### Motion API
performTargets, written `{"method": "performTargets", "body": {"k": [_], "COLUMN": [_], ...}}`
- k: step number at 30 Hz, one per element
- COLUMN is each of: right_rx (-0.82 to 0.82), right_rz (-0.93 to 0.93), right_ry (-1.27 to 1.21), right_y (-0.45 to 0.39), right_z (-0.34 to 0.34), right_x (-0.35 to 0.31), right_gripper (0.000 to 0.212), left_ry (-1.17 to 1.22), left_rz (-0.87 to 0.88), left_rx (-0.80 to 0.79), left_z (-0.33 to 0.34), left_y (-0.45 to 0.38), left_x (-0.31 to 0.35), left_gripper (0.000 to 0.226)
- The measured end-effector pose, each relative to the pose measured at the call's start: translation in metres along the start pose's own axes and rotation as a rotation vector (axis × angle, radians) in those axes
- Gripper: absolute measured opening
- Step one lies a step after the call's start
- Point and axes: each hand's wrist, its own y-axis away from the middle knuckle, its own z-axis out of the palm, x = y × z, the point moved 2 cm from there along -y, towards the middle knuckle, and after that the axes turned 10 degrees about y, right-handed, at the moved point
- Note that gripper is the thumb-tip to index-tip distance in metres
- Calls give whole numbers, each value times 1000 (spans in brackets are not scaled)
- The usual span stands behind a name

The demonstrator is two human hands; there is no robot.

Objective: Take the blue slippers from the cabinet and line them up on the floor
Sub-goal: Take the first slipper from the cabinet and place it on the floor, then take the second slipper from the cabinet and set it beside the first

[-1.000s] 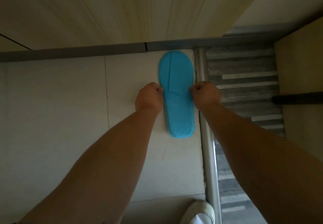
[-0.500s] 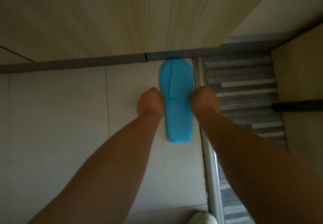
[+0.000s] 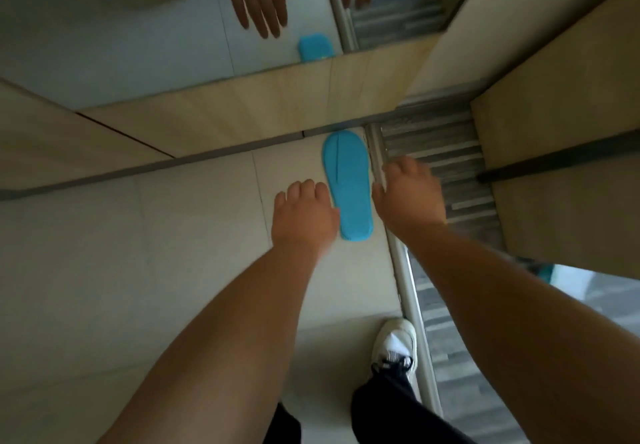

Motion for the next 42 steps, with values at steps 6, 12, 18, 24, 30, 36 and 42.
{"method": "performTargets", "body": {"k": [6, 12, 18, 24, 30, 36, 42], "right_rx": [-97, -88, -40, 57, 74, 120, 124], "right_rz": [-33, 122, 283, 450, 566, 627, 595], "right_ry": [113, 26, -42, -110, -133, -210, -215], "right_y": [105, 195, 248, 281, 311, 296, 258], "right_z": [-102, -183, -221, -249, -253, -257, -261], "right_x": [5, 12, 36, 101, 176, 249, 321], "right_gripper": [65, 71, 69, 65, 64, 60, 57], "left_ry": [-96, -187, -278, -305, -300, -300, -341], "left_rz": [209, 401, 543, 684, 760, 775, 763], "left_rx": [-80, -102, -47, 20, 37, 6, 18], "left_z": [-98, -179, -212, -219, -206, -189, -176], "left_y": [98, 176, 202, 204, 213, 204, 166], "left_x": [36, 68, 116, 201, 285, 359, 434], "left_gripper": [64, 64, 63, 63, 59, 57, 48]}}
